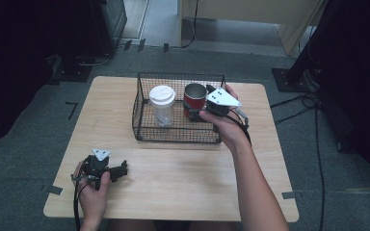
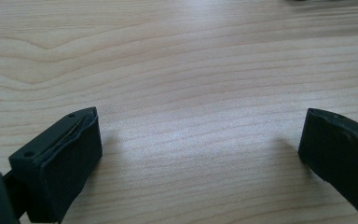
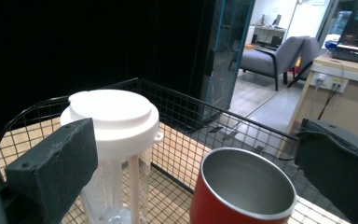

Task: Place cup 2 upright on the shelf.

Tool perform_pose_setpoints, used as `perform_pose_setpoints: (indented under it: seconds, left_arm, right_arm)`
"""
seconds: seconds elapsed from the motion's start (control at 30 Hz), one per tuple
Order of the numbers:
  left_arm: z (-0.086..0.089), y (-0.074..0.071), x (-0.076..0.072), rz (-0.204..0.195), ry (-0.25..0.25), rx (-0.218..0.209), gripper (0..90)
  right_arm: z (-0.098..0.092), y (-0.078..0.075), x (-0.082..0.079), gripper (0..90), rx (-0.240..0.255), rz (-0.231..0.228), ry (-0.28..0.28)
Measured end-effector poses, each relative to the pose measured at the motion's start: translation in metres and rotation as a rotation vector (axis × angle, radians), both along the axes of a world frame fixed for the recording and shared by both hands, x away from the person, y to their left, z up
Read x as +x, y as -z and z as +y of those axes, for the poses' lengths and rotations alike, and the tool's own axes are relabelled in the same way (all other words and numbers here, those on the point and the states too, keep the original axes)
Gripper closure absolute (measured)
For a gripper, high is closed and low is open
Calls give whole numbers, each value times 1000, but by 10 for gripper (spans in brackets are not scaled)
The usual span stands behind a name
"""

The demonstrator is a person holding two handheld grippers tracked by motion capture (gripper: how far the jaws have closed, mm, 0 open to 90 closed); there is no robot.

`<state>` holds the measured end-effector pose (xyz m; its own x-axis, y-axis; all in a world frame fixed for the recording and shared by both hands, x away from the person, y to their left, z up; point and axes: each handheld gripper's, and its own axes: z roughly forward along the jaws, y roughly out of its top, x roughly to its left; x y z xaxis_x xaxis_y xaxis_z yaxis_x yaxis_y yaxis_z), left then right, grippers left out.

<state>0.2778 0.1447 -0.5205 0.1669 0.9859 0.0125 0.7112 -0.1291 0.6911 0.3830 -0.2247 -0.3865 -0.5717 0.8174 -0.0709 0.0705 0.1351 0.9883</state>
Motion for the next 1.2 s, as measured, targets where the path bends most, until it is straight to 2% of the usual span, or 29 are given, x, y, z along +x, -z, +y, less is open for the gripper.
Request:
perform_pose_setpoints:
  seconds: [0.27, 0.4, 0.7, 1.2]
  left_arm:
    - [0, 0, 0, 0, -1, -1, 1]
    - [0, 0, 0, 0, -1, -1, 1]
    - [0, 0, 0, 0, -1, -1, 1]
    - [0, 0, 0, 1, 0, 0, 1]
  right_arm:
    - [-19, 6, -27, 0, 0, 7, 16]
    - [-29, 12, -43, 0, -20, 15, 23]
    - [-52, 22, -74, 0, -25, 8, 61]
    - [-86, 60, -117, 0, -25, 36, 138]
